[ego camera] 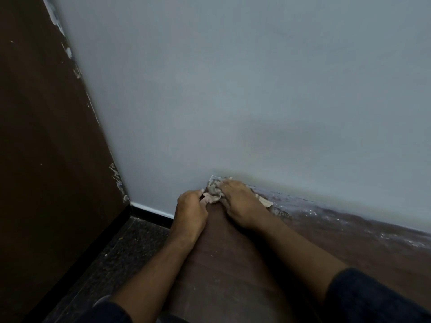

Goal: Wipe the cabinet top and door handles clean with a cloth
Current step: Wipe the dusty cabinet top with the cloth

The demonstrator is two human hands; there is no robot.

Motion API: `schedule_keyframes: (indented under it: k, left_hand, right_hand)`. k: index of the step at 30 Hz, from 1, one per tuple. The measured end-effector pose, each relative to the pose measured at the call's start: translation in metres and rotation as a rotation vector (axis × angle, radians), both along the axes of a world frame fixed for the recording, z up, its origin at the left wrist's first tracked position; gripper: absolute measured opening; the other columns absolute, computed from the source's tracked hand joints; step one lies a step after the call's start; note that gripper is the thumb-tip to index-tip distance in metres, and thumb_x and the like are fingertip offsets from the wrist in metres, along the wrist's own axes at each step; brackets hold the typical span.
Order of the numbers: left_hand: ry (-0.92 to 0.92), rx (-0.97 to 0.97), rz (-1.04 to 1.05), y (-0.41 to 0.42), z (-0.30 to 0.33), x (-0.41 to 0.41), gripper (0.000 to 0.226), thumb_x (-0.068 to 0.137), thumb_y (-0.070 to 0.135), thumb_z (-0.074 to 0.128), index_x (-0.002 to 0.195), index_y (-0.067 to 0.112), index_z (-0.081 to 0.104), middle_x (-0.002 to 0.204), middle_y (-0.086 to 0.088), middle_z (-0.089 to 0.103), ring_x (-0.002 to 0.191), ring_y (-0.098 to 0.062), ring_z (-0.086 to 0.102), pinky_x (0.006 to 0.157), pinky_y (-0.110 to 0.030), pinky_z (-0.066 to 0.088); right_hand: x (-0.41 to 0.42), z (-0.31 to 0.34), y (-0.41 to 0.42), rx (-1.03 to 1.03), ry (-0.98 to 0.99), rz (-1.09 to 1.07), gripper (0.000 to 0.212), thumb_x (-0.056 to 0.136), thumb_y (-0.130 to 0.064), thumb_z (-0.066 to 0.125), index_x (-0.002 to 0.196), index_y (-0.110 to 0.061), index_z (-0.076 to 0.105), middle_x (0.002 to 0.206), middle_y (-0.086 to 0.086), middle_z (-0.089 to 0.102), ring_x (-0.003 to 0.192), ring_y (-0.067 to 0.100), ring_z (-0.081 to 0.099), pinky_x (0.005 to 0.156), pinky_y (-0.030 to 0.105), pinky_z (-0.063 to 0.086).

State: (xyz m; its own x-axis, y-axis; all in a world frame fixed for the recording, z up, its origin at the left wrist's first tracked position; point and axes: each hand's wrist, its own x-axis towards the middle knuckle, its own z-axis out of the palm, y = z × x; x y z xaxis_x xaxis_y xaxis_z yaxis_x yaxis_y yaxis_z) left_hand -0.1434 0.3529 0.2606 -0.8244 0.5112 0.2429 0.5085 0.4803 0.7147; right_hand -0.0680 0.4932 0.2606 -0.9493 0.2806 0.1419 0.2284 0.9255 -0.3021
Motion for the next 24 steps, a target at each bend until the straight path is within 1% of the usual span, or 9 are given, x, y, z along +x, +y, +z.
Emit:
schedule_keyframes:
  k: [2, 5, 7, 11, 14, 17, 19, 21, 24]
  left_hand:
    - [0.001, -0.004, 0.007, 0.001, 0.002, 0.002, 0.018, 0.091, 0.011, 0.061, 0.101, 0.003, 0.073, 0.103, -0.016, 0.074, 0.101, -0.032, 0.066, 0.089, -0.036, 0.051]
    - [-0.01, -0.022, 0.025, 0.0, 0.004, 0.005, 0.016, 0.084, 0.002, 0.054, 0.085, 0.003, 0.07, 0.088, -0.017, 0.072, 0.087, -0.034, 0.065, 0.075, -0.033, 0.047]
    - [-0.019, -0.023, 0.032, -0.002, 0.007, 0.007, 0.017, 0.081, -0.002, 0.051, 0.08, 0.003, 0.067, 0.085, -0.019, 0.07, 0.086, -0.037, 0.063, 0.074, -0.037, 0.046]
    - [-0.025, -0.035, 0.049, -0.002, 0.01, 0.009, 0.018, 0.088, 0.002, 0.049, 0.081, 0.001, 0.066, 0.086, -0.021, 0.069, 0.088, -0.039, 0.062, 0.076, -0.041, 0.046]
    - [-0.04, -0.031, 0.048, -0.002, 0.011, 0.009, 0.019, 0.088, 0.004, 0.05, 0.08, -0.001, 0.066, 0.086, -0.022, 0.069, 0.086, -0.039, 0.062, 0.074, -0.041, 0.046]
    - [-0.047, -0.057, 0.043, -0.001, 0.007, 0.006, 0.018, 0.085, -0.001, 0.049, 0.085, -0.004, 0.067, 0.089, -0.022, 0.069, 0.088, -0.038, 0.062, 0.077, -0.041, 0.048]
    - [-0.031, -0.055, 0.037, 0.0, 0.006, 0.005, 0.019, 0.087, 0.0, 0.049, 0.09, -0.003, 0.068, 0.093, -0.022, 0.069, 0.092, -0.038, 0.062, 0.081, -0.042, 0.05]
    - [-0.008, -0.059, 0.031, 0.001, 0.005, 0.006, 0.02, 0.089, 0.0, 0.049, 0.092, -0.003, 0.068, 0.096, -0.022, 0.068, 0.094, -0.038, 0.061, 0.084, -0.043, 0.049]
    - [0.007, -0.09, 0.033, 0.002, 0.005, 0.005, 0.018, 0.084, -0.001, 0.049, 0.088, -0.002, 0.066, 0.095, -0.021, 0.067, 0.094, -0.039, 0.06, 0.083, -0.042, 0.048]
  right_hand:
    - [-0.011, 0.0, -0.002, -0.003, -0.012, -0.053, 0.051, 0.103, -0.029, 0.042, 0.151, -0.013, 0.038, 0.157, 0.01, 0.039, 0.146, 0.03, 0.03, 0.12, 0.048, 0.025]
    - [-0.016, -0.006, -0.015, -0.008, -0.003, 0.021, 0.052, 0.103, -0.03, 0.039, 0.152, -0.013, 0.037, 0.159, 0.01, 0.035, 0.149, 0.029, 0.025, 0.122, 0.05, 0.022]
    - [-0.017, -0.006, -0.01, 0.005, -0.019, 0.045, 0.053, 0.102, -0.032, 0.037, 0.151, -0.013, 0.038, 0.158, 0.011, 0.037, 0.147, 0.03, 0.029, 0.121, 0.049, 0.023]
    - [-0.039, 0.001, -0.006, 0.034, -0.013, -0.054, 0.05, 0.102, -0.025, 0.044, 0.15, -0.011, 0.038, 0.154, 0.013, 0.041, 0.142, 0.032, 0.033, 0.118, 0.047, 0.028]
    - [-0.027, -0.007, -0.015, 0.0, 0.006, 0.027, 0.051, 0.104, -0.03, 0.042, 0.152, -0.013, 0.037, 0.158, 0.01, 0.036, 0.148, 0.03, 0.026, 0.121, 0.05, 0.023]
    - [-0.014, -0.01, -0.004, 0.015, -0.016, 0.088, 0.054, 0.102, -0.038, 0.036, 0.149, -0.013, 0.041, 0.155, 0.011, 0.042, 0.145, 0.029, 0.033, 0.12, 0.048, 0.027]
    - [-0.024, -0.004, 0.002, -0.001, -0.017, 0.029, 0.054, 0.101, -0.035, 0.036, 0.149, -0.012, 0.041, 0.154, 0.013, 0.042, 0.143, 0.031, 0.035, 0.119, 0.047, 0.027]
    - [-0.033, -0.001, 0.0, 0.001, -0.001, -0.031, 0.049, 0.103, -0.028, 0.041, 0.15, -0.011, 0.039, 0.155, 0.013, 0.041, 0.143, 0.032, 0.033, 0.12, 0.047, 0.026]
    - [-0.018, -0.004, -0.011, -0.021, 0.022, 0.018, 0.049, 0.104, -0.03, 0.043, 0.15, -0.012, 0.04, 0.157, 0.011, 0.038, 0.148, 0.029, 0.028, 0.121, 0.047, 0.023]
